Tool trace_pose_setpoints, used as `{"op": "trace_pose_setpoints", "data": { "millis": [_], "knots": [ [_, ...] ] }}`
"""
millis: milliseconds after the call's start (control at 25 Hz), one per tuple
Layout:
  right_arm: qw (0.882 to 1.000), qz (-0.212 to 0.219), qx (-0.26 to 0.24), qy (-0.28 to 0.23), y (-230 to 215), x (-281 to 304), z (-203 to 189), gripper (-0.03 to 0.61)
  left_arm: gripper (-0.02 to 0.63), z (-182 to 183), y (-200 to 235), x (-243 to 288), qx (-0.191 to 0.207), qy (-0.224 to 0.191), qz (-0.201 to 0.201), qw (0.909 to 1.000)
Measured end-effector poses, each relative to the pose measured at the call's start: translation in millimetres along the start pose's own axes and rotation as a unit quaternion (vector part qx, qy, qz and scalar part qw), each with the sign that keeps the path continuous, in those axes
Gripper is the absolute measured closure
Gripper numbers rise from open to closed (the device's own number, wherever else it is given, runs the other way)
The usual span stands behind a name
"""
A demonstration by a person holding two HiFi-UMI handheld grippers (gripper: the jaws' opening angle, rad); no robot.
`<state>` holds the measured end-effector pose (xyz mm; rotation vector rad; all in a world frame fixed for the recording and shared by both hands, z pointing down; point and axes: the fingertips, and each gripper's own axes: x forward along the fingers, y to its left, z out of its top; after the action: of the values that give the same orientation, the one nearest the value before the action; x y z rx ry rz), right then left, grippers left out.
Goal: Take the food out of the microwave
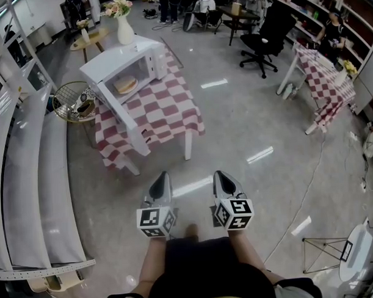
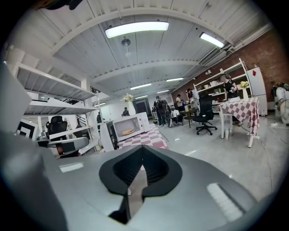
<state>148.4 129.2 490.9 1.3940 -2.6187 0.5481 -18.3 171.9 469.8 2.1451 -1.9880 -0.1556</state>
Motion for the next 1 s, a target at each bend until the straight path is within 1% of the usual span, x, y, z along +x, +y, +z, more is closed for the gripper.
{"op": "trace_pose_setpoints", "data": {
  "millis": [280,480,720,1000],
  "knots": [
    [1.000,-0.001,0.004,0.008,1,11,-7,0.577,0.606,-9,6,8,-0.005,0.009,-0.005,0.9999],
    [1.000,0.001,0.003,0.004,2,14,-3,0.578,0.606,-10,7,8,-0.007,0.007,-0.004,0.9999],
    [1.000,0.001,0.007,0.008,3,9,-9,0.578,0.606,-11,4,4,-0.006,0.006,-0.005,1.0000],
    [1.000,-0.002,0.024,0.006,-1,-1,-16,0.577,0.606,-13,0,-4,-0.002,0.008,-0.004,1.0000]
  ]
}}
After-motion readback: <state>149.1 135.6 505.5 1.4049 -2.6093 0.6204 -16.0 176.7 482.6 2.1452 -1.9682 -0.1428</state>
